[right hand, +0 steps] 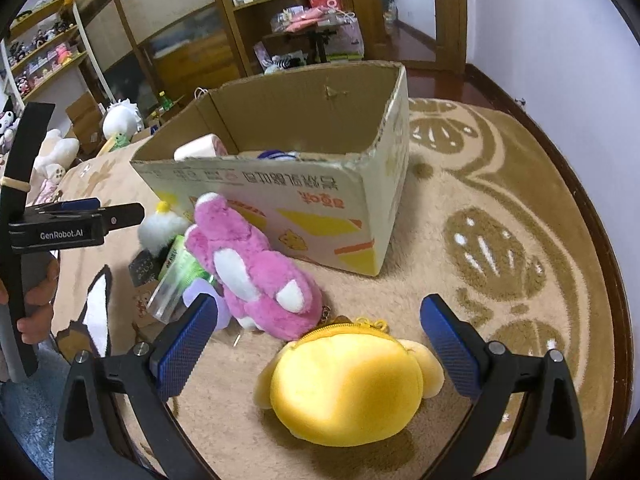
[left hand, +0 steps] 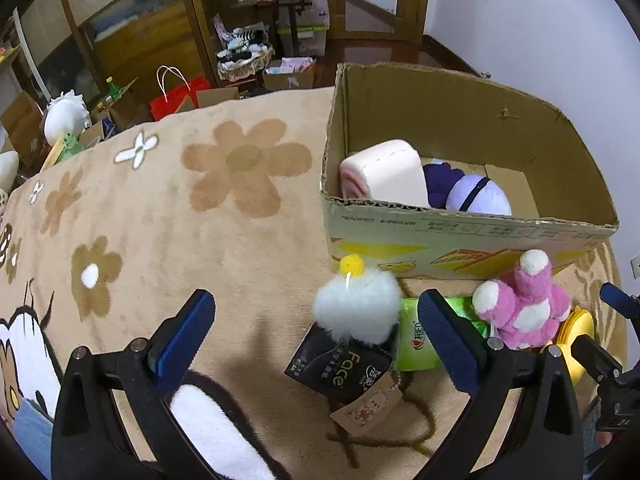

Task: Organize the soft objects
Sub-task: 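Grasp the white chick plush with the left tool while the right tool grasps the yellow pouch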

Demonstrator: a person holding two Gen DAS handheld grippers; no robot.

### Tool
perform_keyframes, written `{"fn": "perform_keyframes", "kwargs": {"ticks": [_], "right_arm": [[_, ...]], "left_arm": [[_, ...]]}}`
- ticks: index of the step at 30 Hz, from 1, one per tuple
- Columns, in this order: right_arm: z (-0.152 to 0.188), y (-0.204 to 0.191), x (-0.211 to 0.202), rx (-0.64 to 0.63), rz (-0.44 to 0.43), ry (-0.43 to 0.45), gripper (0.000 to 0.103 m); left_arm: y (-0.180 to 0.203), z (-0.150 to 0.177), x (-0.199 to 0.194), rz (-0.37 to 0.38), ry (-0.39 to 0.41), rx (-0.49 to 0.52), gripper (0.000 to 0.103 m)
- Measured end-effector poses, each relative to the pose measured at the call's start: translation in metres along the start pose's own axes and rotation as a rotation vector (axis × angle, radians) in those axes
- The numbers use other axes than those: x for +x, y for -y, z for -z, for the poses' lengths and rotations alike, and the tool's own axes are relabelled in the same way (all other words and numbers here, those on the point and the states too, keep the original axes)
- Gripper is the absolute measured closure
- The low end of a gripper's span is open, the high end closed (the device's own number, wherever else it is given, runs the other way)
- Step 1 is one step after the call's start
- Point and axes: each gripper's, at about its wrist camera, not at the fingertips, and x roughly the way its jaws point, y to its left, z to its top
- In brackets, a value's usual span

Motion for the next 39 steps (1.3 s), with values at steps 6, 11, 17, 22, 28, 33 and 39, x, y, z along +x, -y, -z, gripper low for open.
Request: {"fn": "perform_keyframes", "kwargs": {"ticks": [6,11,17,22,28,33,39], "right_arm": [[0.004,0.001,0.009,0.007,0.009,-0.047,0.0],[0.009,0.002,0.018,0.012,0.009,-0.088,0.0],[0.011,0.007,0.026,0.032,0.014,-0.114,0.0],[0.013,0.012,0.033,0.05,0.024,-0.145,0.0],[0.015,0.011,0.043,0.038,0.047,-0.18,0.0],[0.015,0.01,0.047,0.034,0.048,-0.19,0.0],[0.016,0.009,0.051,0.023,0.057,-0.202,0.0]], "left_arm": [[0.008,0.002,0.013,-0.019,-0.022,0.035,0.003],[0.011,0.004,0.024,-0.026,-0.06,0.041,0.003],[0.014,0.004,0.031,-0.045,-0.072,0.06,0.003],[0.012,0.003,0.043,-0.046,-0.097,0.047,0.003],[0.006,-0.001,0.05,-0.01,-0.104,0.009,0.011],[0.002,-0.002,0.058,0.008,-0.123,-0.024,0.021],[0.008,0.0,0.064,0.042,-0.163,-0.008,0.04]]}}
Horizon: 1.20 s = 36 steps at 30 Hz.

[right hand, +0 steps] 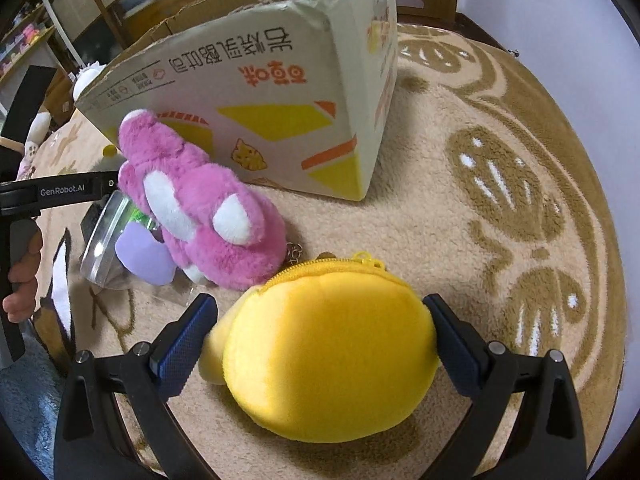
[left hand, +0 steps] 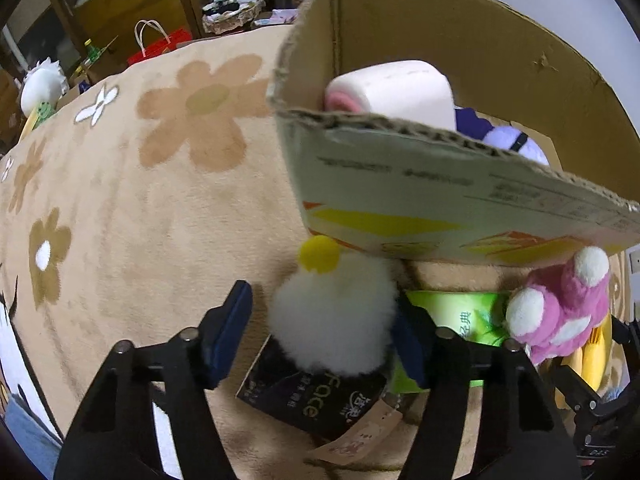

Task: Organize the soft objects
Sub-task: 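Grasp the white chick plush with the left tool while the right tool grasps the yellow pouch, then lift the chick plush with the left tool while the right tool carries the yellow pouch over the box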

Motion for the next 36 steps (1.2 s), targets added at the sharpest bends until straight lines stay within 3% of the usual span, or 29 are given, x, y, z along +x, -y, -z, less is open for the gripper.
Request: {"fn": "perform_keyframes", "kwargs": {"ticks": [7,10,14,21,26,36], "right_arm": [[0.007,-0.003,0.003,-0.004,-0.003,0.001,0.0],[0.011,-0.003,0.001,-0.008,0.002,0.001,0.001],[0.016,0.0,-0.006,0.01,0.005,0.009,0.008],[0.021,0.0,-0.023,0.026,0.008,0.055,0.013],[0.024,0.001,-0.052,0.051,0.019,0.17,0.013],[0.023,-0.017,-0.106,-0.01,0.05,0.385,0.013]], "left_arm": [[0.005,0.003,-0.003,0.046,-0.02,0.002,0.064],[0.014,0.006,-0.009,0.038,-0.013,0.052,0.07],[0.022,0.01,-0.016,0.007,0.007,0.097,0.072],[0.018,0.018,-0.041,-0.004,0.059,0.054,0.072],[0.021,0.029,-0.065,-0.065,0.128,0.085,0.072],[0.013,0.055,-0.131,-0.102,0.324,0.077,0.072]]}}
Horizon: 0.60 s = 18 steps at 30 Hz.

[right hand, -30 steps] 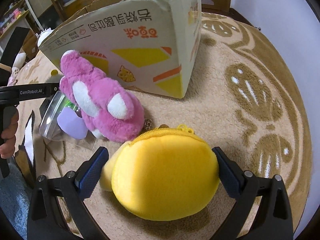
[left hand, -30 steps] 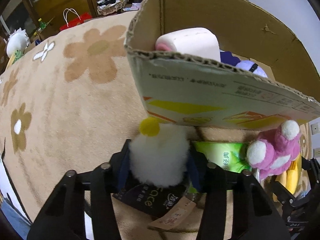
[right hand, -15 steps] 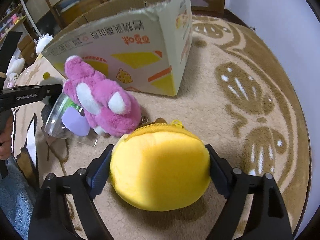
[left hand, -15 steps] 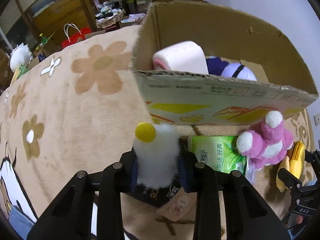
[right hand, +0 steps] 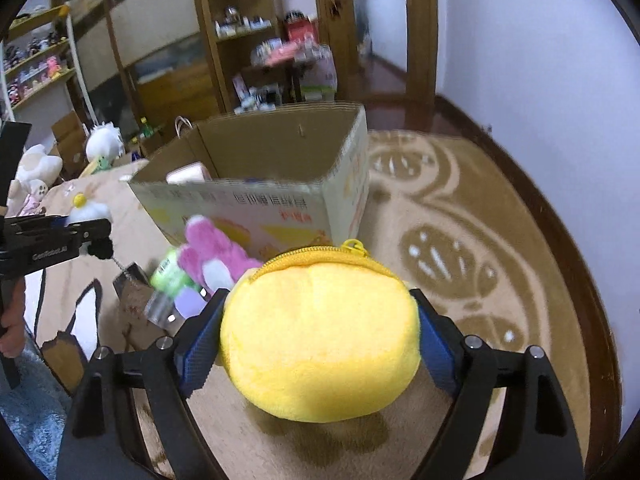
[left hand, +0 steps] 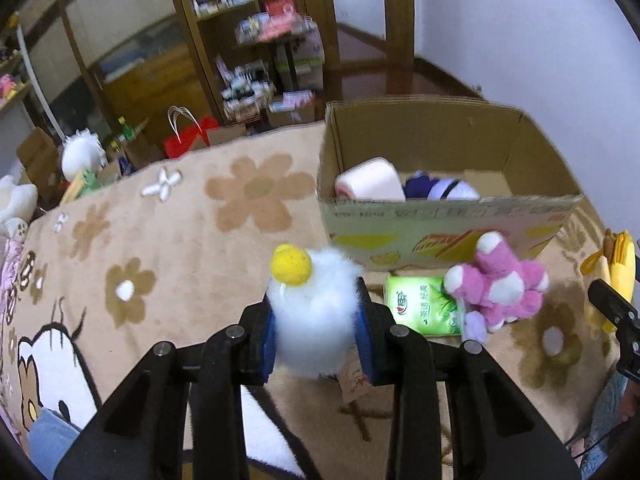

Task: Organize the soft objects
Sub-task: 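Lift the chick plush with the left tool while the right tool carries the yellow pouch over the box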

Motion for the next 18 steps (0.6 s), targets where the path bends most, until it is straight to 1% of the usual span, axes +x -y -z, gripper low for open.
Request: {"fn": "perform_keyframes", "kwargs": {"ticks": [4,6,9,14,18], "right_arm": [[-0.013,-0.005,-0.016,-0.021,-0.004,0.097,0.013],[-0.021,-0.006,-0.028,-0.028,-0.003,0.158,0.013],[-0.031,-0.009,-0.041,-0.043,0.006,0.224,0.013],[-0.052,-0.013,-0.051,-0.073,0.023,0.294,0.013],[-0.066,-0.015,-0.051,-0.088,0.032,0.327,0.013]], "left_arm": [[-0.003,-0.002,-0.028,-0.006,0.107,-0.017,0.072],[-0.002,-0.003,-0.043,-0.016,0.18,-0.015,0.072],[0.0,-0.004,-0.058,-0.031,0.267,-0.01,0.072],[0.004,-0.011,-0.069,-0.044,0.359,-0.006,0.072],[0.011,-0.017,-0.076,-0.056,0.431,0.006,0.072]]}}
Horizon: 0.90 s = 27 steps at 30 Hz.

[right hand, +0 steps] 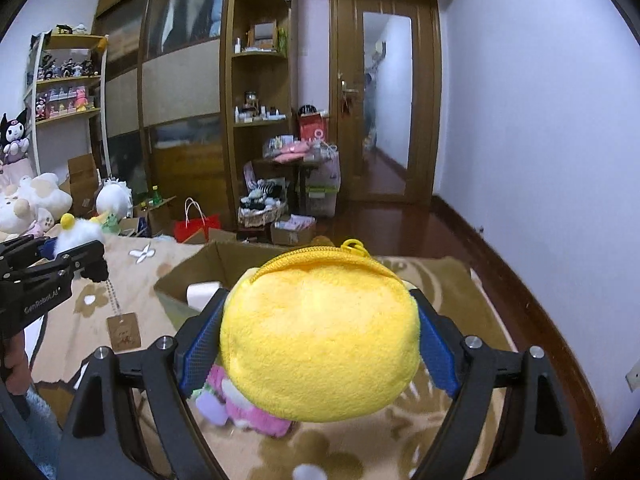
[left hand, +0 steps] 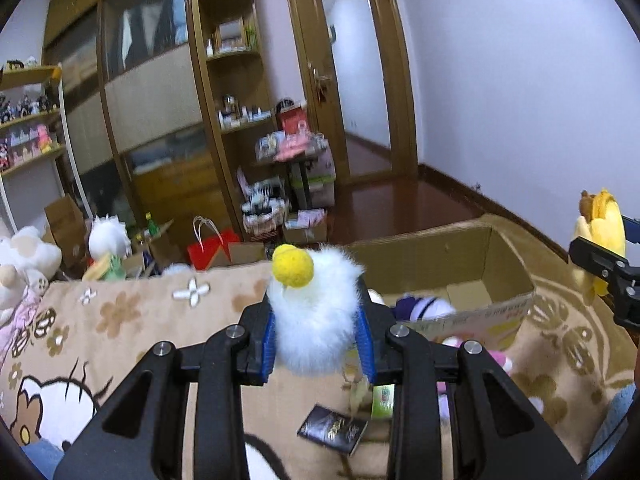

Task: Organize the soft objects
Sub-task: 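Lift the chick plush with the left tool while the right tool carries the yellow pouch over the box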

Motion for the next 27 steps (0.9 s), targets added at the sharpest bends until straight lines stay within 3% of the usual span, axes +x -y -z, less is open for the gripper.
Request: {"fn": "perform_keyframes", "kwargs": {"ticks": [3,12,27], "right_arm": [[-0.009,0.001,0.005,-0.003,-0.002,0.019,0.013],[-0.025,-0.012,0.023,-0.023,-0.013,0.069,0.013],[-0.027,-0.019,0.056,-0.036,-0.049,0.065,0.013]], "left_arm": [[0.002,-0.005,-0.001,-0.014,0.056,-0.017,0.072],[0.014,-0.017,0.019,-0.012,0.106,0.004,0.072],[0.015,-0.033,0.056,0.025,0.088,-0.022,0.071]]}}
